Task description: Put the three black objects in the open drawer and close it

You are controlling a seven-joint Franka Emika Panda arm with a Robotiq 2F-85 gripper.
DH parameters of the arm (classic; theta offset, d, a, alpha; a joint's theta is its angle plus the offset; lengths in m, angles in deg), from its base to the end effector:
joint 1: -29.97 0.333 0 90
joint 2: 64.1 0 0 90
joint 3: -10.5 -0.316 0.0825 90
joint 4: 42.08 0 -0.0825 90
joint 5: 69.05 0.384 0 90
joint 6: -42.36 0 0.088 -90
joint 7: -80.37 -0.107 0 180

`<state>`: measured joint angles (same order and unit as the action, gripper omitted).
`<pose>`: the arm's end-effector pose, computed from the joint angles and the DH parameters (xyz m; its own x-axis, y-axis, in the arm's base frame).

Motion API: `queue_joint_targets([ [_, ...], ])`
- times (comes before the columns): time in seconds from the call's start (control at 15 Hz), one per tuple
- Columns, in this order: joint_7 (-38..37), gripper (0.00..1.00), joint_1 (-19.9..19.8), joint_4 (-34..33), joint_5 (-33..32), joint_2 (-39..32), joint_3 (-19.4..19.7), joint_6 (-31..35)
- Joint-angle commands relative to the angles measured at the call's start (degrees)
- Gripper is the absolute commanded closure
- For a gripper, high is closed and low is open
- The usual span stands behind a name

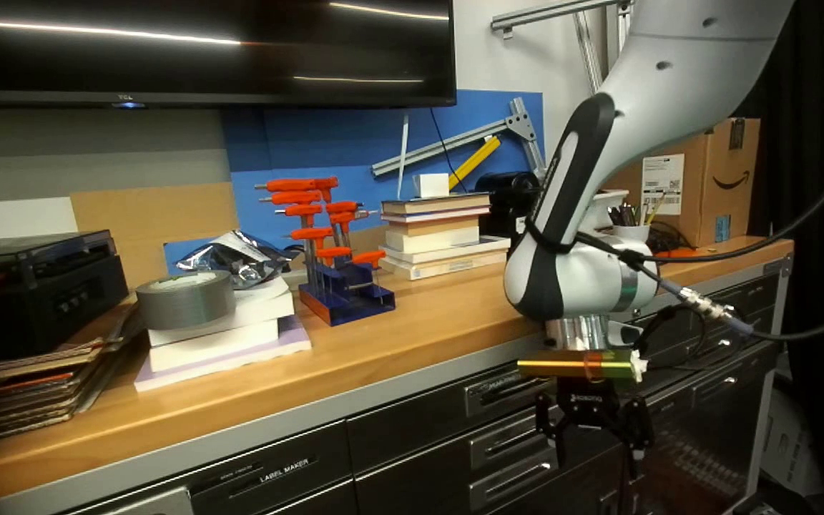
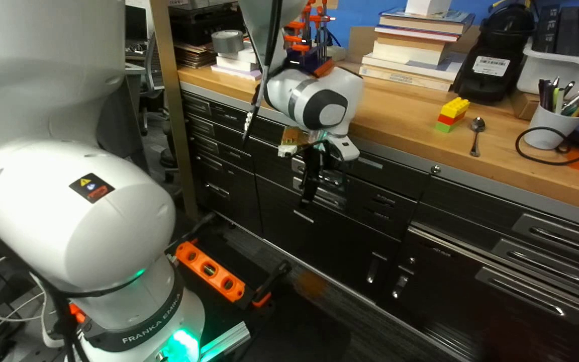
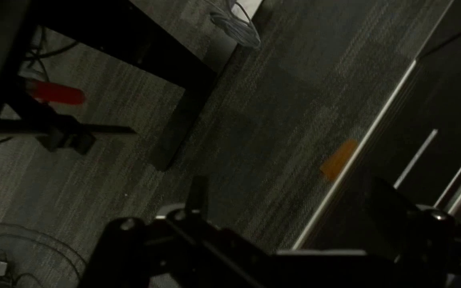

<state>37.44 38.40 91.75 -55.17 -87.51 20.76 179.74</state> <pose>0.4734 -0.0201 0.1407 0.5111 -0.8198 -0.2582 -0.8000 -0.5636 0.2059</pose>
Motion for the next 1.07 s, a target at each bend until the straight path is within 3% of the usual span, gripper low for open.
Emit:
queue_joint_targets([
  [0.0,-0.47,0.00,-0.66,8.47,-3.42,14.51,-2.47,-8.57],
  [0.33,-1.85,0.00,-1.61,12.37,-13.58,30.31,-6.14,-13.67],
  [0.6,2.54,0.00,-3.92,10.86,-18.26,40.25,-9.85,-17.48],
  [1.0,21.21,0.00,-5.57,8.61,-14.95,51.44,-10.11,-18.93],
])
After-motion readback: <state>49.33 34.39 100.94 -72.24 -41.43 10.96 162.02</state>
